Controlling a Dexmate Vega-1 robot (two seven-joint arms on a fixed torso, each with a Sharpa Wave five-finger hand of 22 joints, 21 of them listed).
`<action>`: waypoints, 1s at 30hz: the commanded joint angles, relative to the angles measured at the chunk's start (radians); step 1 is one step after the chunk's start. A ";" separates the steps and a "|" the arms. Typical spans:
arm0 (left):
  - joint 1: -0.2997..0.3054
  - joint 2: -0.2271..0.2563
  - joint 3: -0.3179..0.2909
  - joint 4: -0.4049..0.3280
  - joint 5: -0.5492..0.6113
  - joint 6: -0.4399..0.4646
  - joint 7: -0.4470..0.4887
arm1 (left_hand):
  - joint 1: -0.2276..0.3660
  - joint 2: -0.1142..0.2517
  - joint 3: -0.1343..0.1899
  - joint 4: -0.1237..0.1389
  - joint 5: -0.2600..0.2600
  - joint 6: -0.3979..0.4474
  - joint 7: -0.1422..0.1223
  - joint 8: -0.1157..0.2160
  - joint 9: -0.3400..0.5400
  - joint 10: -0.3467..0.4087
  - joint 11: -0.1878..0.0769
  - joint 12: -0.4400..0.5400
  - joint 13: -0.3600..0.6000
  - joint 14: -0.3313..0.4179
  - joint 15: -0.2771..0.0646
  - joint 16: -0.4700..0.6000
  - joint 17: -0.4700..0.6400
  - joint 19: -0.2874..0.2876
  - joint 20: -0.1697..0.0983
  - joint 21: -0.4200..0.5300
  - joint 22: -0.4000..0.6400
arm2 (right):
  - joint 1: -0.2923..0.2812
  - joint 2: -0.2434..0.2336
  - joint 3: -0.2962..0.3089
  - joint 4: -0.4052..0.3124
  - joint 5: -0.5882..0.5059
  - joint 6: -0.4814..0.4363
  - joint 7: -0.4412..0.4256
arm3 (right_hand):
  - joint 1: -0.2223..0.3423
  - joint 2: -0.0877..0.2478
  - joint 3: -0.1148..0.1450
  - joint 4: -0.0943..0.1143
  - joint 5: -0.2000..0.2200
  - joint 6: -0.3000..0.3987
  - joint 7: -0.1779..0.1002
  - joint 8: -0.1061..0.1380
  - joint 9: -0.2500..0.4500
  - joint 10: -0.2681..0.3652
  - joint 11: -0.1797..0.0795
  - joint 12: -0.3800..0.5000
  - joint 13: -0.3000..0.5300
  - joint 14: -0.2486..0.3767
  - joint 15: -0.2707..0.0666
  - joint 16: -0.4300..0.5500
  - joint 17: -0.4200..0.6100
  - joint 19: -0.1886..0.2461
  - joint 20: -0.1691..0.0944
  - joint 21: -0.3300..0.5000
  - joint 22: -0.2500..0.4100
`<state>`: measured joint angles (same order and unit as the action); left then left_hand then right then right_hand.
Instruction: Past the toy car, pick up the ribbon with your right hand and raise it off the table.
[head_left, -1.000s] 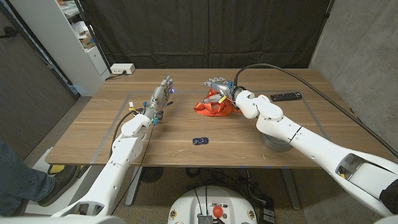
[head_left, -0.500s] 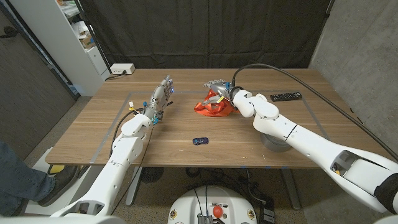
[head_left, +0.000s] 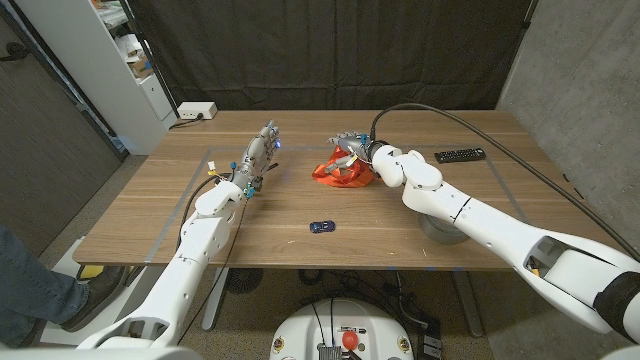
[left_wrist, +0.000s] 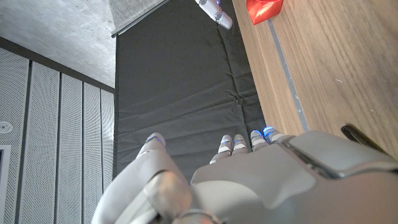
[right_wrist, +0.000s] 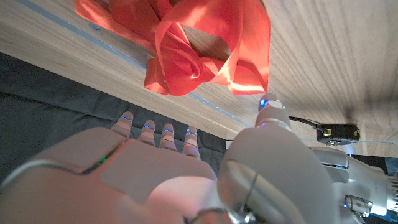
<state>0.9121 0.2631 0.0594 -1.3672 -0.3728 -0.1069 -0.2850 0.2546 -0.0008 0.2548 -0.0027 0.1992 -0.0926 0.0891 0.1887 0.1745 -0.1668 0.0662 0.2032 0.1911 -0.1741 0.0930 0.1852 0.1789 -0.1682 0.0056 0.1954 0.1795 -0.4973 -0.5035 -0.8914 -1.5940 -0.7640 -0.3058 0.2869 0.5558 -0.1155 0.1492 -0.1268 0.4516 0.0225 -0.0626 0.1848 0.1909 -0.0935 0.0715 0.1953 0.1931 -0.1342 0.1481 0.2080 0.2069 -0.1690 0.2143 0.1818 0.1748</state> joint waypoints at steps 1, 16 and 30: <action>-0.009 -0.003 -0.001 0.017 0.005 0.007 -0.005 | -0.001 0.010 0.004 -0.008 -0.001 0.009 0.005 0.005 0.005 -0.006 0.001 0.006 0.001 0.001 0.005 0.005 0.005 -0.070 0.006 -0.001 0.001 | 0.026 0.022 -0.029 0.050 0.013 -0.031 0.008 | 0.008 -0.003 -0.004 0.002 0.006 -0.008 0.000 0.000 0.003 -0.008 0.002 -0.003 0.002 -0.005 0.003 0.000 0.005 -0.011 0.000 0.011 0.003; 0.019 0.005 -0.007 -0.030 0.019 0.026 0.020 | -0.002 0.011 0.003 -0.010 -0.002 0.014 0.004 0.006 0.005 -0.006 0.000 0.006 0.001 0.002 0.006 0.005 0.005 -0.074 0.012 -0.002 0.001 | 0.045 0.030 -0.048 0.099 0.055 -0.038 -0.002 | 0.008 0.001 -0.014 0.007 0.019 0.021 -0.005 0.017 0.004 0.021 0.002 0.011 0.003 0.028 -0.011 0.019 0.006 0.071 -0.002 0.040 0.009; 0.027 0.004 -0.005 -0.037 0.016 0.040 0.022 | -0.003 0.012 0.002 -0.011 -0.002 0.016 0.005 0.005 0.005 -0.008 0.000 0.005 0.001 -0.001 0.005 0.004 0.005 -0.078 0.016 -0.002 0.001 | 0.062 0.026 -0.067 0.129 0.094 -0.047 0.012 | 0.015 0.006 -0.019 0.008 0.026 0.027 -0.001 0.018 0.004 0.028 0.005 0.012 0.004 0.049 -0.016 0.027 0.004 0.143 -0.004 0.061 0.012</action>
<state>0.9314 0.2662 0.0541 -1.3942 -0.3573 -0.0773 -0.2680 0.2506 0.0031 0.2550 -0.0112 0.1992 -0.0839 0.0909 0.1887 0.1745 -0.1669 0.0660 0.2032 0.1911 -0.1740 0.0930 0.1852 0.1788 -0.1739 0.0112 0.1954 0.1793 -0.4465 -0.4736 -0.9448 -1.4860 -0.6962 -0.3451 0.2919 0.5612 -0.1102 0.1326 -0.1185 0.4709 0.0450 -0.0591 0.1974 0.1932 -0.0747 0.0716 0.2012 0.1929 -0.0939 0.1264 0.2313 0.2069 -0.0399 0.2107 0.2342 0.1841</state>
